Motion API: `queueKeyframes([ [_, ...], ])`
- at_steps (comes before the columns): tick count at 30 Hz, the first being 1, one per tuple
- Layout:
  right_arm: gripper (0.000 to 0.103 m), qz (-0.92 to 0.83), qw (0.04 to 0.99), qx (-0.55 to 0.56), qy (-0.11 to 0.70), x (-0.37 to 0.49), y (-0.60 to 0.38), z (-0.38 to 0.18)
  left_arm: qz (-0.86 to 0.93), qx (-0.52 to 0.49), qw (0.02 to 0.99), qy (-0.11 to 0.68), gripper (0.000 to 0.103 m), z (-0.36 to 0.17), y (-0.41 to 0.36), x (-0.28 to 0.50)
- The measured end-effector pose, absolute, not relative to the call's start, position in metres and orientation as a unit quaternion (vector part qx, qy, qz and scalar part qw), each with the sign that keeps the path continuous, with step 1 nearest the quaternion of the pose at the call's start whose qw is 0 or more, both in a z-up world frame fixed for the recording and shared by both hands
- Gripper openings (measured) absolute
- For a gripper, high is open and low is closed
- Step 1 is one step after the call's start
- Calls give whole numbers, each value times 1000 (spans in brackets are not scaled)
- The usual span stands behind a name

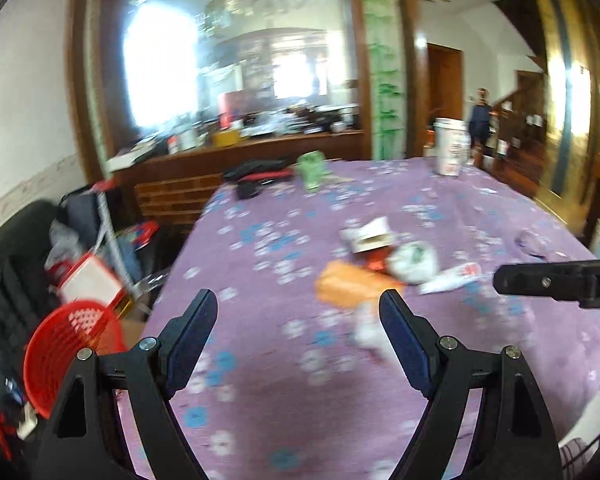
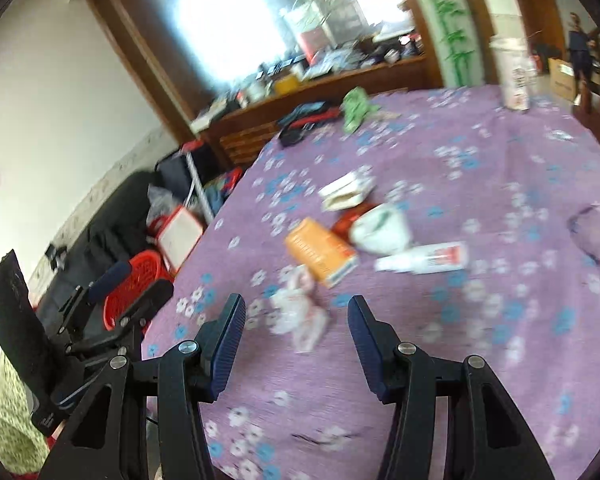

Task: Collect trash
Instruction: 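Move both open tools back over the table toward the remaining trash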

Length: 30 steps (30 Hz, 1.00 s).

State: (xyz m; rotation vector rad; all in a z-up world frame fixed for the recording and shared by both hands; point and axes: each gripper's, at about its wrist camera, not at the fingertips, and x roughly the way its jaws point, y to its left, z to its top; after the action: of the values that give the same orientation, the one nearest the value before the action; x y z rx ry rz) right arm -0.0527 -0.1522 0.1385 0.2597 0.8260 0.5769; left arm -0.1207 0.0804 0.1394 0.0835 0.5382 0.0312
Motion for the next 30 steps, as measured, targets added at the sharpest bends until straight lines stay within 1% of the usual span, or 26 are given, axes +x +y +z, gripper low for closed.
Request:
queueKeyframes([
  [5, 59, 253, 882, 159, 365, -66, -210, 152, -48, 60, 959, 273, 82, 161, 24, -119],
  [10, 59, 227, 889, 194, 348, -77, -265, 155, -91, 89, 956, 263, 82, 182, -27, -121],
  [19, 59, 201, 893, 228, 332, -89, -328, 156, -161, 117, 947, 254, 82, 215, -105, -131],
  [25, 62, 197, 893, 236, 330, -92, -340, 150, -190, 97, 939, 269, 82, 221, -108, -134],
  [30, 62, 200, 882, 242, 351, -85, -331, 135, -136, 64, 935, 322, 82, 191, -64, -106],
])
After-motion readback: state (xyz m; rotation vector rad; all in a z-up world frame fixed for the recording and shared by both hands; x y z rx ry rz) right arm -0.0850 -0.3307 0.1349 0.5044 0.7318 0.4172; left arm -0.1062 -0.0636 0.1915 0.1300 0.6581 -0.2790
